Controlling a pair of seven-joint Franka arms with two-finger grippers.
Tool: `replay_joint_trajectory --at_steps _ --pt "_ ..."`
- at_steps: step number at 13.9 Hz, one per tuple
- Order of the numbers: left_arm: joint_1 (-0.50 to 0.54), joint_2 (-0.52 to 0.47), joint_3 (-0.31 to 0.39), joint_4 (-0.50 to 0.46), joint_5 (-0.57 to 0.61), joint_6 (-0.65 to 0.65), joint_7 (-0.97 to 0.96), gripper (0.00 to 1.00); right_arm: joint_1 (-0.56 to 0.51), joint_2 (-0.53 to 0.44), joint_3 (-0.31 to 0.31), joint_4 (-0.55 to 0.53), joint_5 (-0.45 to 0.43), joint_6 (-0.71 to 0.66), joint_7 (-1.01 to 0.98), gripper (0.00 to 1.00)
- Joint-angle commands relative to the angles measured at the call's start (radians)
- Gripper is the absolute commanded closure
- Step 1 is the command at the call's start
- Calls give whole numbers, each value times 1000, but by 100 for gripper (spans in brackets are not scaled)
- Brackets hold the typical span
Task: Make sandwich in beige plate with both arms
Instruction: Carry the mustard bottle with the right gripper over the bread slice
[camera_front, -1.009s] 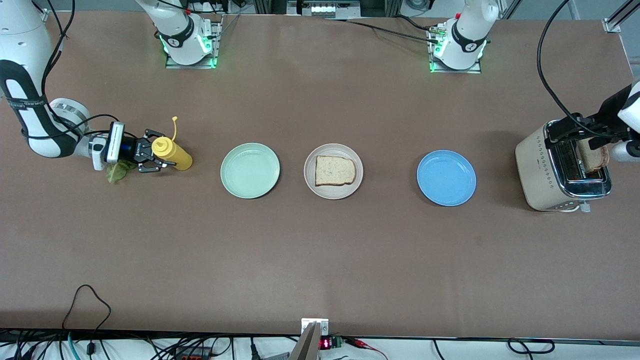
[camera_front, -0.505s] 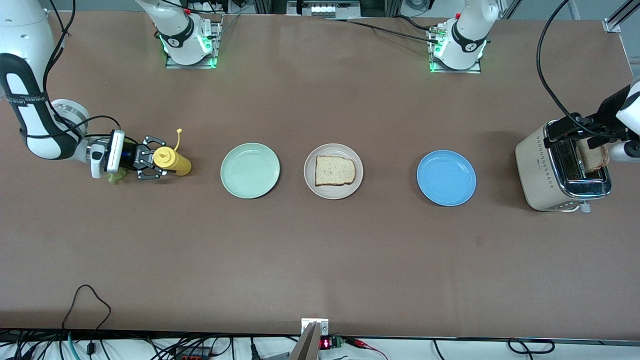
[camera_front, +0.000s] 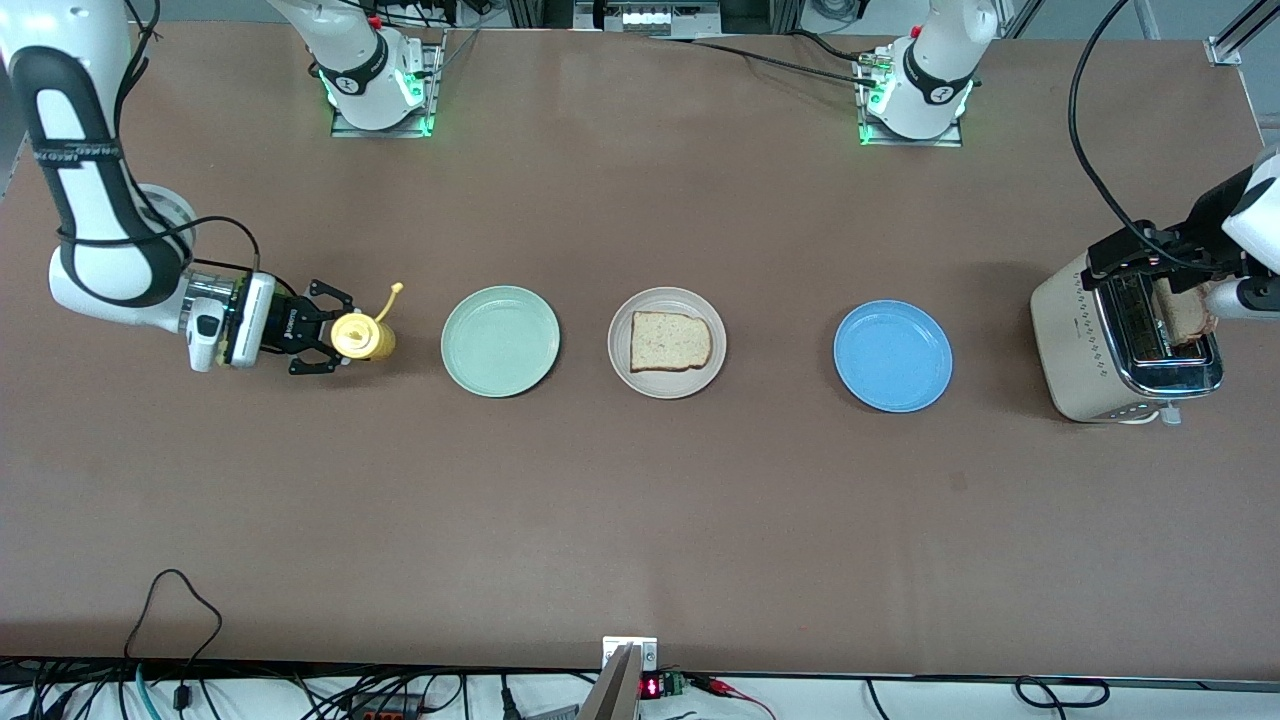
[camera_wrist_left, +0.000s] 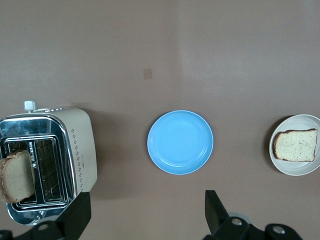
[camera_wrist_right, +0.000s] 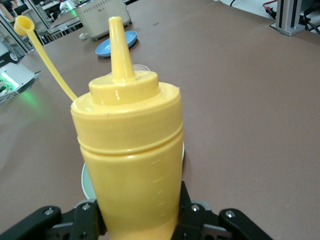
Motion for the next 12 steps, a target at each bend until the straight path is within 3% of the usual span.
replay_joint_trajectory --at_steps 1,3,9,12 --pt "11 -25 2 -17 19 -23 21 0 75 -94 11 -20 -30 72 177 100" --pt "34 -22 10 -18 9 -23 22 0 93 -119 48 -20 -42 121 244 100" --pt "43 -19 5 -20 9 -17 36 0 100 -173 224 -19 -285 278 591 100" --pt "33 -22 -4 -18 9 -4 37 0 158 -177 256 -3 -399 336 792 100"
